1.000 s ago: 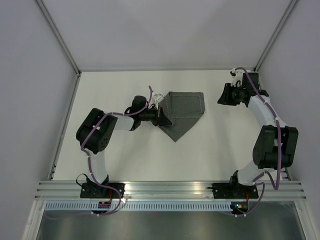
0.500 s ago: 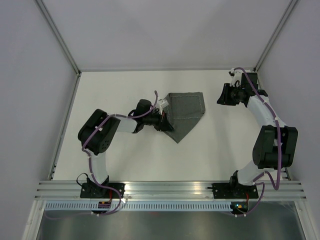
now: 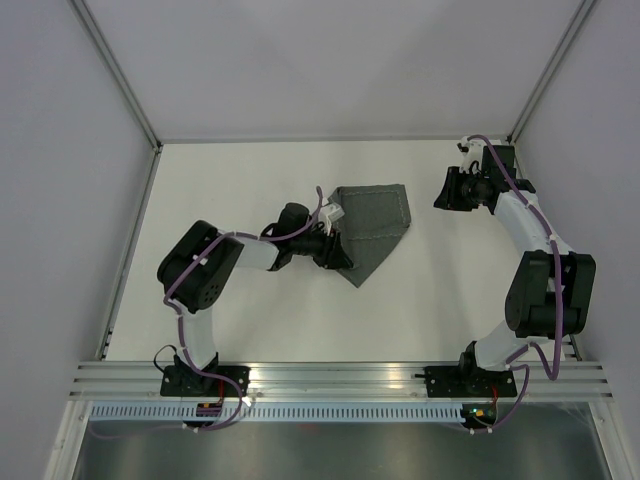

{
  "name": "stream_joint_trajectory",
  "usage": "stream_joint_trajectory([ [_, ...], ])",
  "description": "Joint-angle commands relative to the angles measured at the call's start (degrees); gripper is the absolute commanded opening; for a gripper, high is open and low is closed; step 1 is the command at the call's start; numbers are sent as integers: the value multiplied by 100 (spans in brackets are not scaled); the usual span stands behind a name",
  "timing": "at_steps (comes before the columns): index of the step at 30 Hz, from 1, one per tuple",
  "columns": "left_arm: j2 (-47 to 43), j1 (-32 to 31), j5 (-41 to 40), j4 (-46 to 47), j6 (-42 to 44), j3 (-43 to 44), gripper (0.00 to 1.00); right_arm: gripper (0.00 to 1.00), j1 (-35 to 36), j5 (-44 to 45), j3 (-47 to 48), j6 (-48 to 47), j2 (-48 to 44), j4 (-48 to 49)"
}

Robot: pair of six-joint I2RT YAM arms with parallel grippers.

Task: Fold the napkin, place the utensils inside, and roll it up
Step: Fold the napkin

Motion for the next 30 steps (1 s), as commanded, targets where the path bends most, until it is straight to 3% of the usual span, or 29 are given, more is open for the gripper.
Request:
stream_joint_trajectory([
  [1,-320,-124,-60,186,280,7,40,34,49,61,28,17,13,33],
  [22,-364,-370,-350,440,-1,59,41,34,181,88,37,-35,92,-20],
  [30,-715,-362,-823,512,-247,261,47,34,268,97,-7,-44,250,-20],
])
